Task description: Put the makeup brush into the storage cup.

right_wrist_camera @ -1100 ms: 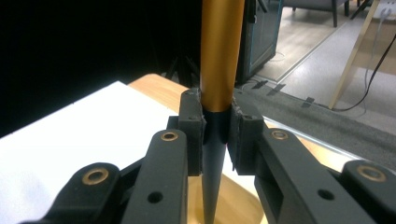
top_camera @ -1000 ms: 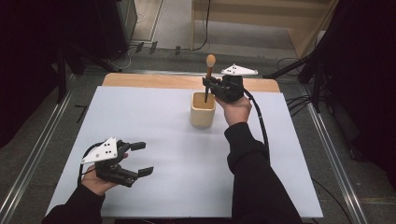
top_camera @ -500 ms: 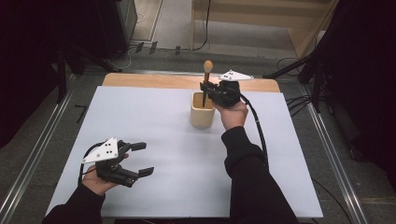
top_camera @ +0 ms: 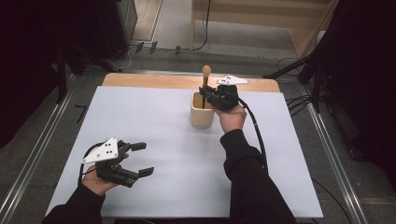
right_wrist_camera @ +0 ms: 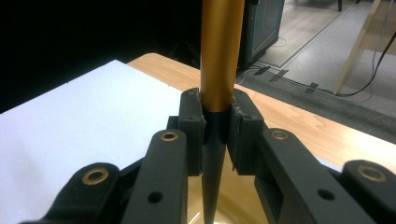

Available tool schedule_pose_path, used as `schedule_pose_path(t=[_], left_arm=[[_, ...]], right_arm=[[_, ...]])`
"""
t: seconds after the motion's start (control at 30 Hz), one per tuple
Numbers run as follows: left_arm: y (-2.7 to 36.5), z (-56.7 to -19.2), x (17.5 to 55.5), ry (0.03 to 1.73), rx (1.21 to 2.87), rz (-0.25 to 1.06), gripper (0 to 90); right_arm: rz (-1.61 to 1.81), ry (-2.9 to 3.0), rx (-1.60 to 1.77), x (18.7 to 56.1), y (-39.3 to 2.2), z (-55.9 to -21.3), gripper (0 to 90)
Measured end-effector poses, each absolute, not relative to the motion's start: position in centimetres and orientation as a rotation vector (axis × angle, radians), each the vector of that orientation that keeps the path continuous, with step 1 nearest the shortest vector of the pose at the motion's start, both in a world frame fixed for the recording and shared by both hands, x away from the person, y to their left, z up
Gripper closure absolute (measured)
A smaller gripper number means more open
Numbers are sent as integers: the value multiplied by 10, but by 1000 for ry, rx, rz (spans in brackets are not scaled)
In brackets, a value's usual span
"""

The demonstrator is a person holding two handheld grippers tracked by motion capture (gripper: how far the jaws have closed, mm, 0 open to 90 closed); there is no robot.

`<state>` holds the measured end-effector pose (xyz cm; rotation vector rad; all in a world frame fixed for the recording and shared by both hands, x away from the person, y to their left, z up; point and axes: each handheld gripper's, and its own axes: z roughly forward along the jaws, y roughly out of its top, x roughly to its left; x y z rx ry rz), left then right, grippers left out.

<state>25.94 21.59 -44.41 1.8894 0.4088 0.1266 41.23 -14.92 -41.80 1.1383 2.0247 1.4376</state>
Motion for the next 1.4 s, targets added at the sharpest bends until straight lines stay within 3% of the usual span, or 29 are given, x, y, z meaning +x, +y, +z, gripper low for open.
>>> schedule_pose_path(t=[0.63, 0.67, 0.77, 0.8, 0.83, 1.4], left_arm=[[217, -444, 260, 412, 1883, 125, 143], [217, -444, 260, 412, 1881, 124, 143], [217, -444, 260, 414, 1882, 125, 143], [217, -444, 260, 413, 1882, 125, 143], [217, -444, 260, 414, 1883, 124, 143], [218, -444, 260, 417, 1881, 129, 143]], right_arm=[[1423, 2033, 1160, 413, -149, -421, 780], [1432, 2041, 1166, 413, -150, -421, 759], [1512, 2041, 1210, 419, -155, -426, 299], [1512, 2041, 1210, 419, -155, -426, 299], [1495, 2035, 1229, 419, -156, -426, 234], [1494, 2113, 1117, 402, -164, -425, 212]])
